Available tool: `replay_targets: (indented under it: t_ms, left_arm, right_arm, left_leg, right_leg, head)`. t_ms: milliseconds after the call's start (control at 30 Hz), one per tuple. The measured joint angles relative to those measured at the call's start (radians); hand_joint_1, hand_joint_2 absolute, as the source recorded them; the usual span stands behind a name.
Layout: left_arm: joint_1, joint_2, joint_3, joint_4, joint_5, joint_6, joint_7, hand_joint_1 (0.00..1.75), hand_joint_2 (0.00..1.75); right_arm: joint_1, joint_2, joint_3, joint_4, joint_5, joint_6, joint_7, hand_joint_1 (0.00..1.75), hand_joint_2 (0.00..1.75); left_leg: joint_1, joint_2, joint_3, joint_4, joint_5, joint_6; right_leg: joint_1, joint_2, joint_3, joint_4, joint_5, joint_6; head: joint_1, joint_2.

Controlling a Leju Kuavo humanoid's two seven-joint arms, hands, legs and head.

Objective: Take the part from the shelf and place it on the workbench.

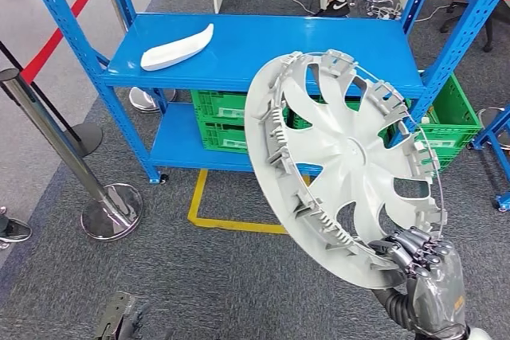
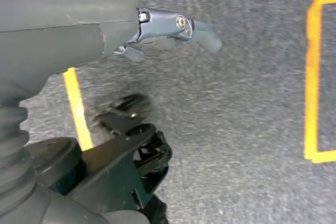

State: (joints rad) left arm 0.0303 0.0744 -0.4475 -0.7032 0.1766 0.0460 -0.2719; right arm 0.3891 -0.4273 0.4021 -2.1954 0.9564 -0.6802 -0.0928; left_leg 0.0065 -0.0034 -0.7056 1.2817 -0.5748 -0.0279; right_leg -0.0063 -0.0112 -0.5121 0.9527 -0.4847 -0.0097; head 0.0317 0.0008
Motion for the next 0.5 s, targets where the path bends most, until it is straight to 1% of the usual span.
replay_targets:
  t_ms: [33,67,100,133,167,200,233,267,300,333,367,400,433,467,500]
  left_arm:
    - [0.000,0.000,0.000,0.000,0.000,0.000,0.000,0.00,1.75]
    - [-0.001,0.000,0.000,0.001,0.000,0.000,0.000,0.00,1.75]
    - [-0.001,0.000,0.000,0.001,0.000,0.000,0.000,0.00,1.75]
    - [-0.002,0.000,0.000,0.001,0.000,0.001,0.000,0.00,1.75]
    - [-0.004,0.000,0.001,0.001,0.000,0.001,0.000,0.00,1.75]
    - [-0.005,0.000,0.001,0.001,0.000,0.001,0.000,0.00,1.75]
    - [-0.005,0.000,0.001,0.001,0.000,0.001,0.000,0.00,1.75]
    - [-0.004,0.000,0.001,0.001,0.000,0.001,0.000,0.00,1.75]
    - [-0.004,-0.001,0.001,0.001,0.000,0.001,0.000,0.00,1.75]
    - [-0.004,-0.001,0.001,0.001,0.000,0.001,0.000,0.00,1.75]
    - [-0.004,-0.002,0.001,0.001,0.000,0.001,0.000,0.00,1.75]
    - [-0.005,-0.002,0.001,0.001,0.000,0.001,0.000,0.00,1.75]
    - [-0.005,-0.002,0.002,0.001,-0.002,0.001,0.001,0.00,1.75]
    - [-0.005,-0.002,0.001,0.001,-0.010,0.001,0.006,0.00,1.75]
    - [-0.002,-0.002,0.000,-0.003,-0.021,0.001,0.018,0.00,1.75]
  right_arm:
    - [0.000,0.000,0.000,0.000,0.000,0.000,0.000,1.75,1.75]
    - [0.000,0.000,0.000,0.000,0.000,0.000,0.000,1.75,1.75]
    - [0.000,0.000,0.000,0.000,0.000,0.000,0.000,1.75,1.75]
    - [0.001,0.000,0.000,0.000,0.000,0.000,0.000,1.75,1.75]
    - [0.001,0.000,0.000,0.000,0.000,0.000,0.000,1.75,1.75]
    - [0.001,0.000,0.000,-0.001,0.000,0.000,0.000,1.75,1.75]
    - [0.001,0.000,0.000,-0.001,0.000,0.000,0.000,1.75,1.75]
    - [0.001,0.000,0.000,-0.001,0.000,0.000,0.000,1.75,1.75]
    - [0.002,0.000,0.000,-0.001,0.001,0.000,0.000,1.75,1.75]
    - [0.002,0.000,0.000,-0.001,0.001,0.000,0.000,1.75,1.75]
    - [0.002,0.000,0.000,-0.001,0.001,0.000,0.000,1.75,1.75]
    - [0.002,0.000,0.000,-0.001,0.001,0.000,0.000,1.75,1.75]
    - [0.003,0.000,0.000,-0.001,0.002,0.000,0.001,1.75,1.75]
    - [0.004,0.000,0.000,-0.001,0.008,0.000,0.006,1.75,1.75]
    - [0.006,0.000,0.000,-0.002,0.019,0.000,0.019,1.75,1.75]
  left_leg:
    - [0.001,0.000,0.020,0.004,0.018,-0.001]
    - [0.001,0.000,0.057,-0.030,0.043,0.001]
    - [0.001,0.000,0.109,-0.092,0.060,0.004]
    - [0.000,0.000,0.165,-0.170,0.061,0.009]
    - [-0.002,0.000,0.207,-0.234,0.055,0.016]
    - [-0.004,-0.001,0.232,-0.276,0.046,0.023]
    - [-0.007,-0.001,0.238,-0.296,0.041,0.031]
    - [-0.007,0.000,0.231,-0.297,0.048,0.039]
    - [-0.007,0.001,0.224,-0.300,0.058,0.048]
    - [-0.006,0.003,0.215,-0.302,0.068,0.057]
    - [-0.004,0.005,0.204,-0.305,0.081,0.064]
    - [-0.004,0.006,0.191,-0.304,0.092,0.069]
    - [-0.005,0.006,0.175,-0.303,0.103,0.071]
    - [-0.006,0.007,0.159,-0.302,0.115,0.071]
    - [-0.006,0.007,0.143,-0.301,0.126,0.070]
  right_leg:
    - [0.000,0.000,-0.018,0.007,0.010,0.002]
    - [0.000,0.000,-0.038,0.015,0.019,0.005]
    - [0.000,0.000,-0.055,0.024,0.026,0.008]
    - [0.001,-0.001,-0.069,0.034,0.031,0.012]
    - [0.002,-0.002,-0.080,0.041,0.038,0.018]
    - [0.003,-0.003,-0.088,0.045,0.045,0.024]
    - [0.003,-0.004,-0.093,0.047,0.052,0.031]
    - [0.001,-0.005,-0.096,0.046,0.059,0.038]
    - [-0.001,-0.003,-0.102,0.049,0.054,0.044]
    - [-0.003,0.000,-0.112,0.062,0.034,0.050]
    - [-0.004,0.003,-0.127,0.095,-0.004,0.055]
    - [-0.005,0.005,-0.146,0.149,-0.054,0.059]
    - [-0.005,0.006,-0.165,0.215,-0.100,0.063]
    - [-0.006,0.007,-0.178,0.280,-0.131,0.065]
    - [-0.006,0.007,-0.179,0.323,-0.138,0.066]
  head:
    - [0.000,0.000]
    - [0.000,0.000]
    - [0.000,0.000]
    - [0.000,0.000]
    - [0.001,0.000]
    - [0.001,0.000]
    - [0.001,0.000]
    - [0.000,0.000]
    - [0.000,0.000]
    - [0.001,0.000]
    - [0.003,0.000]
    - [0.004,0.000]
    - [0.005,0.000]
    - [0.006,0.000]
    - [0.005,0.000]
